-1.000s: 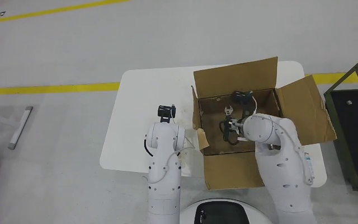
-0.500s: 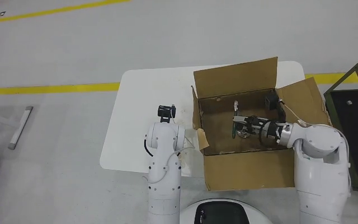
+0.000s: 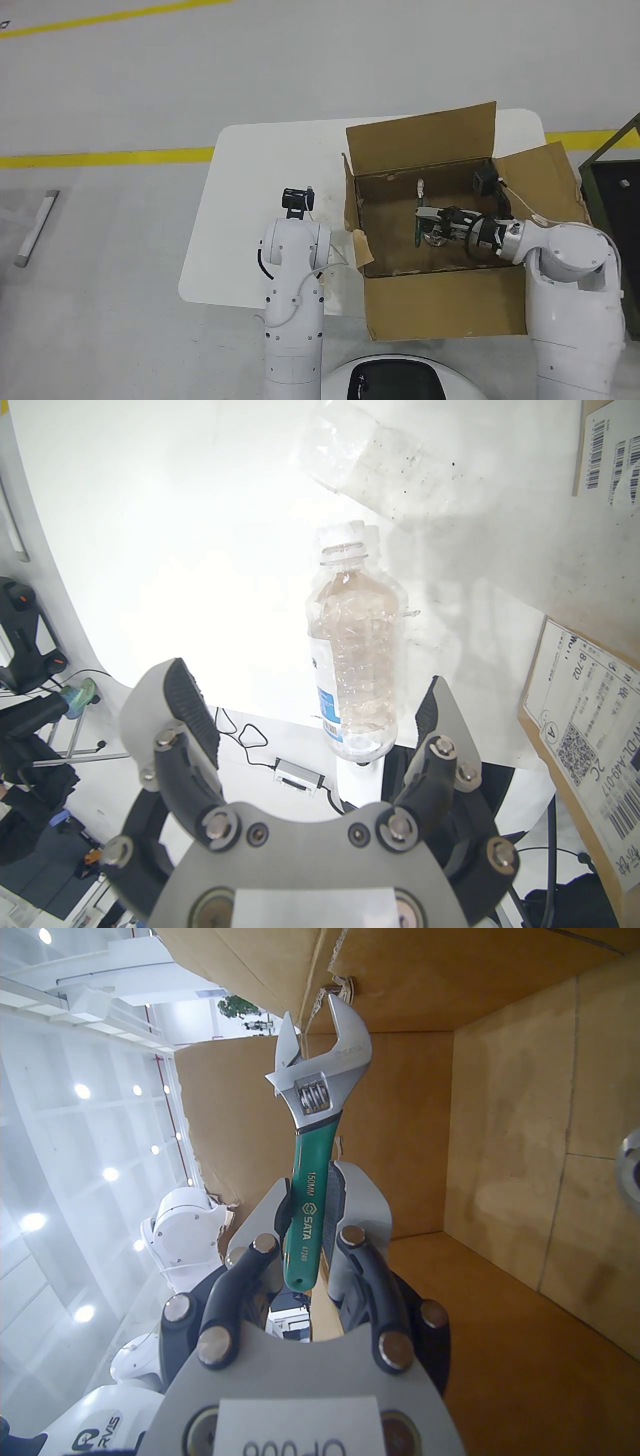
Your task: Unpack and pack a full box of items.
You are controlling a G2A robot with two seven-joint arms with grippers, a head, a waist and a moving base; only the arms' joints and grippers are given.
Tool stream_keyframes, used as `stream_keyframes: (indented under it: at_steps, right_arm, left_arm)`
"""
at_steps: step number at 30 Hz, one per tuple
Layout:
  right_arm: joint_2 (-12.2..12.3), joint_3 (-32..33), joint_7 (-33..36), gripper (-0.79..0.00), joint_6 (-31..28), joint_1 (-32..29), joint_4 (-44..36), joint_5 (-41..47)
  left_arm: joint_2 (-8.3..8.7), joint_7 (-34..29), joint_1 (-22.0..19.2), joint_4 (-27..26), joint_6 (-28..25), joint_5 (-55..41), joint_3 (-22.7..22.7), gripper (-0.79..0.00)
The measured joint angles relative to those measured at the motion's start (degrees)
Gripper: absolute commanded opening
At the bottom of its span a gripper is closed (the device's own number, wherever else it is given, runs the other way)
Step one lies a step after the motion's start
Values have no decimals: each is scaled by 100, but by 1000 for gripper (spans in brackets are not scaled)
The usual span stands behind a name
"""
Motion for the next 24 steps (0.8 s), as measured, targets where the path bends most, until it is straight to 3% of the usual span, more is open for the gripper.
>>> stream_keyframes:
  at_steps: [8, 13, 17, 24]
  right_arm:
    - [36, -94, -260, -785, -160, -100, -119, -107]
    - [126, 3, -530, -785, -403, -174, -375, 353]
    - [210, 215, -594, -785, -820, -227, -638, 885]
    - [383, 935, -506, -785, -1272, -247, -573, 2643]
  left_arm:
    - [0, 0, 0, 0, 0, 0, 0, 0]
    - [0, 0, 0, 0, 0, 0, 0, 0]
    - [0, 0, 0, 0, 0, 0, 0, 0]
    - [0, 0, 0, 0, 0, 0, 0, 0]
